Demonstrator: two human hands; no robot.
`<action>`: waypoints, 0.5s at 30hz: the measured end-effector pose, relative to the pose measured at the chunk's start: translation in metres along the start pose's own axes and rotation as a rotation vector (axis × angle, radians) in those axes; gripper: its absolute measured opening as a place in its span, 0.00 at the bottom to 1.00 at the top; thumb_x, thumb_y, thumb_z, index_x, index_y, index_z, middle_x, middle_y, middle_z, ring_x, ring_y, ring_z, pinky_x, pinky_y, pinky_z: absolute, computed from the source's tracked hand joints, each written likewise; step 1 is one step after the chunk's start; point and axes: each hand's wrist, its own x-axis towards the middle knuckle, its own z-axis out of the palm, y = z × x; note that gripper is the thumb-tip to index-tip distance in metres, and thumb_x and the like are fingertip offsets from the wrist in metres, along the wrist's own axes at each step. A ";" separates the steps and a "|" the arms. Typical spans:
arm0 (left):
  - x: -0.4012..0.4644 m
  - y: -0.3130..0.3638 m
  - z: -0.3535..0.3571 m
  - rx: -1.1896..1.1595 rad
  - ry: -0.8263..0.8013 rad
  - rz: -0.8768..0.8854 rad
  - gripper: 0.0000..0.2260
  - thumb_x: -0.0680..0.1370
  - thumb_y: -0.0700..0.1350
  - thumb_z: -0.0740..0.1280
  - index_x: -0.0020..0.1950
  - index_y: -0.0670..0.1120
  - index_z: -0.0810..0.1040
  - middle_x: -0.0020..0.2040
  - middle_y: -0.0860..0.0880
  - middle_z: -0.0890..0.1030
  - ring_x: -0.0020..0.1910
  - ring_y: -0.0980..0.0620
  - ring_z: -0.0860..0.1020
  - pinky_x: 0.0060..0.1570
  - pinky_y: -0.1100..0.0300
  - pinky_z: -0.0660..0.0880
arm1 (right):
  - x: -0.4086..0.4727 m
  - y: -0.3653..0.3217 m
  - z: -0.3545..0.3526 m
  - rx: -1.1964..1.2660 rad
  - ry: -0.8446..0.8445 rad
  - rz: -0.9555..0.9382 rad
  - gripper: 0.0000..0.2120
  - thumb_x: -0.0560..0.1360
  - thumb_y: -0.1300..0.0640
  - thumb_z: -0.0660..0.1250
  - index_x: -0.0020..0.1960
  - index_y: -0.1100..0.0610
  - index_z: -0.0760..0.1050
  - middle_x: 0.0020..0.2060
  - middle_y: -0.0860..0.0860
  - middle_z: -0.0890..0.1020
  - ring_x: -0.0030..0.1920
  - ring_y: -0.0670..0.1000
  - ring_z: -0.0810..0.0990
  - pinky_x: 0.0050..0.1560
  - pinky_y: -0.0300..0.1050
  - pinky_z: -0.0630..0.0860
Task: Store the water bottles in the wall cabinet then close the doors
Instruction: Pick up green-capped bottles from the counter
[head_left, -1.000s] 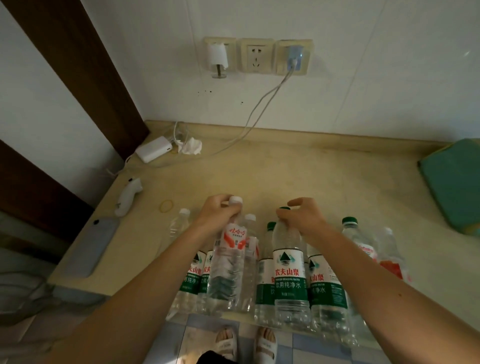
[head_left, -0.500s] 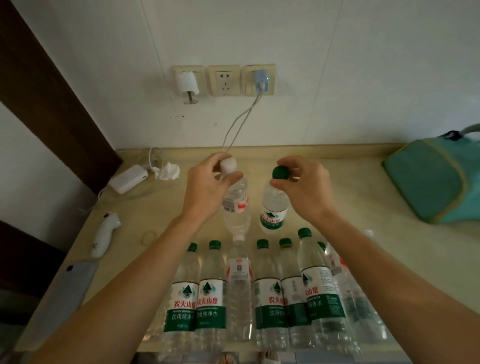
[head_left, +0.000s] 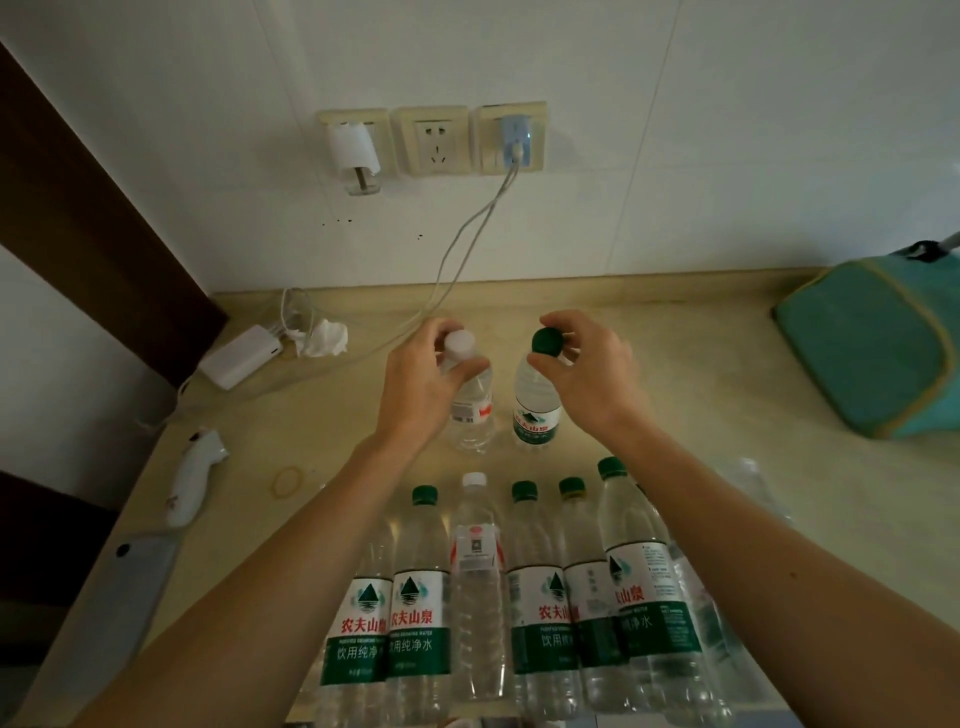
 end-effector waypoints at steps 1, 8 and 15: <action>0.001 -0.001 -0.001 -0.004 -0.025 -0.004 0.17 0.73 0.49 0.77 0.57 0.53 0.75 0.52 0.60 0.79 0.52 0.64 0.77 0.53 0.65 0.75 | 0.001 -0.001 0.002 -0.014 -0.003 -0.013 0.20 0.76 0.58 0.74 0.66 0.54 0.77 0.58 0.48 0.82 0.56 0.46 0.78 0.53 0.29 0.72; -0.008 -0.017 0.003 0.004 -0.087 -0.081 0.27 0.70 0.56 0.79 0.65 0.56 0.72 0.61 0.59 0.77 0.59 0.67 0.73 0.57 0.62 0.73 | -0.002 0.020 0.007 0.073 -0.023 0.009 0.27 0.74 0.50 0.75 0.70 0.51 0.71 0.62 0.46 0.78 0.60 0.45 0.77 0.63 0.44 0.75; -0.034 -0.048 0.039 -0.102 -0.034 -0.326 0.41 0.65 0.49 0.82 0.73 0.53 0.65 0.68 0.54 0.73 0.65 0.55 0.74 0.65 0.52 0.75 | 0.003 0.077 0.036 0.108 -0.282 0.257 0.43 0.66 0.53 0.82 0.74 0.52 0.62 0.64 0.48 0.74 0.64 0.52 0.75 0.61 0.48 0.76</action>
